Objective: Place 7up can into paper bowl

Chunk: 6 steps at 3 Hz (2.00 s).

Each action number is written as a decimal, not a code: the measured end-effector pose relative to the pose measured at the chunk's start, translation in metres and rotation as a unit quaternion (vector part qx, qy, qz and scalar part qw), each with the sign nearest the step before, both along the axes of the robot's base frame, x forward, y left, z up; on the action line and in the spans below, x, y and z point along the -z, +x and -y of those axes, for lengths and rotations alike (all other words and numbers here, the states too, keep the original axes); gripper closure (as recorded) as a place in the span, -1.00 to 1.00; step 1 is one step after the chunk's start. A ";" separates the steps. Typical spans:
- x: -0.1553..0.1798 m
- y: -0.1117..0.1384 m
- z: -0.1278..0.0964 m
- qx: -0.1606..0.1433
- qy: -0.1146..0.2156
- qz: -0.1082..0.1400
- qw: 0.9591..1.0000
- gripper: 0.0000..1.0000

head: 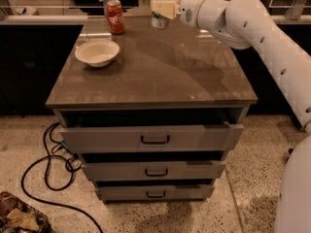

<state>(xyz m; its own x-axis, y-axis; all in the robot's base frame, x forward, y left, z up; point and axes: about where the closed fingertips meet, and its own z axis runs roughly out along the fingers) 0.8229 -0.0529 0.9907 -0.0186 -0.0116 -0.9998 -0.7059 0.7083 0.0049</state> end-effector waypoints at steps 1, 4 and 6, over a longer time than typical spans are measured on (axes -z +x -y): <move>-0.012 -0.008 -0.035 -0.025 -0.005 0.006 1.000 1.00; 0.006 -0.040 -0.149 -0.121 -0.002 -0.002 0.993 1.00; 0.042 -0.039 -0.203 -0.179 -0.012 0.008 0.984 1.00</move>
Offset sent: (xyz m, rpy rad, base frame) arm -0.0339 0.1182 0.0070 -0.0207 -0.0030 0.1656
